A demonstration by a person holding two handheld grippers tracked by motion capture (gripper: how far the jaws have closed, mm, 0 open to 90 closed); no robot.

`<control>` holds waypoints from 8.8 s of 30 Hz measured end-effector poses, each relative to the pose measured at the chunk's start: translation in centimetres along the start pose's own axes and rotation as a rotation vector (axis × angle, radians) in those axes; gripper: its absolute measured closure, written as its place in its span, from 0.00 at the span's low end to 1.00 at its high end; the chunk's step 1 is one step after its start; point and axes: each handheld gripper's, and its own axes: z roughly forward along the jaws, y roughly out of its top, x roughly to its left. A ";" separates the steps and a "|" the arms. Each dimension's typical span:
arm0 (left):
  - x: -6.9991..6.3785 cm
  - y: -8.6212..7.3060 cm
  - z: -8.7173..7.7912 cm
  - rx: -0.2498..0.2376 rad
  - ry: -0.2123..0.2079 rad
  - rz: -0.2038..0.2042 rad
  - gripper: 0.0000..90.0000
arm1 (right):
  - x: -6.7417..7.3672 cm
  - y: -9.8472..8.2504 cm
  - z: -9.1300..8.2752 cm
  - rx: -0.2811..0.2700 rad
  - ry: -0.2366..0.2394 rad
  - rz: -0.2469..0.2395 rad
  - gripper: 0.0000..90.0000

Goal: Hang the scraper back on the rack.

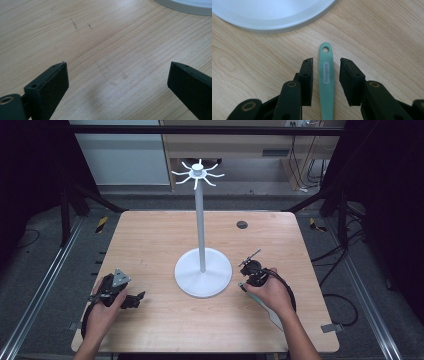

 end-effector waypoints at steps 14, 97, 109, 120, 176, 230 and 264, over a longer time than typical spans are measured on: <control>0.0 0.0 0.0 0.000 0.000 0.004 0.04 | -0.2 0.3 0.7 0.036 0.017 0.008 0.74; -0.3 0.1 0.2 0.010 -0.009 0.017 0.04 | -1.6 1.3 -11.0 -0.389 -0.023 0.049 0.83; -0.3 0.1 0.2 0.008 -0.009 0.017 0.04 | -1.2 1.7 -12.5 -0.484 -0.030 0.049 0.83; -0.3 0.1 0.2 0.008 -0.008 0.018 0.04 | -0.6 2.4 -13.5 -0.539 -0.025 0.038 0.83; -0.3 0.0 0.0 0.006 0.005 0.014 0.04 | 4.1 6.5 -19.9 -0.843 0.012 -0.018 0.83; -0.3 0.0 0.1 0.004 0.002 0.016 0.04 | 6.2 8.6 -25.4 -0.997 0.020 -0.059 0.83; -0.4 0.1 0.2 0.008 -0.003 0.020 0.04 | 6.1 10.9 -24.5 -0.940 0.034 -0.061 0.83</control>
